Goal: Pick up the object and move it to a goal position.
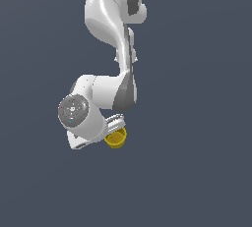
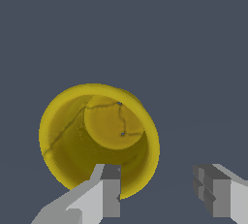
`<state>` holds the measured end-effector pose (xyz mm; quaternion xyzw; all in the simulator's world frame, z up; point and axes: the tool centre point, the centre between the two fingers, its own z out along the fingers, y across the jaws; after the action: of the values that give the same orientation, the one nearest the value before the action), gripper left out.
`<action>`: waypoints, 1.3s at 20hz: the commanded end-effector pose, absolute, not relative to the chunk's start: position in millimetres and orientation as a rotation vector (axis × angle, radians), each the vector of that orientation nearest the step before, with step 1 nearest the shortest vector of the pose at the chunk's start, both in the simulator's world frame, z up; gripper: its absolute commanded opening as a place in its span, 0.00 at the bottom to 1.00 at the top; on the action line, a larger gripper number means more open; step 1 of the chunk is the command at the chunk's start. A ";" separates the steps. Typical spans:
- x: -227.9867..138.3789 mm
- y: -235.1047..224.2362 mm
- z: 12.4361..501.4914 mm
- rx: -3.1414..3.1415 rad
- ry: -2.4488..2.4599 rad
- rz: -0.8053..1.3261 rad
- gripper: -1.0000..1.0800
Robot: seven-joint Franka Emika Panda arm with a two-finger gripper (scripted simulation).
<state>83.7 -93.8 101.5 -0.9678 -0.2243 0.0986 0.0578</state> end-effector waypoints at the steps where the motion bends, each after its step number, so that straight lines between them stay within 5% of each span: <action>1: 83.7 -93.8 101.5 -2.933 -0.680 0.299 0.62; 14: 76.8 -91.8 72.3 -2.931 -0.685 0.300 0.62; 15: 76.8 -91.8 72.3 -2.931 -0.685 0.300 0.00; 26: 76.6 -91.6 72.7 -2.931 -0.685 0.300 0.00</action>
<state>76.6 -91.8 72.4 -0.9674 -0.2258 0.0990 0.0585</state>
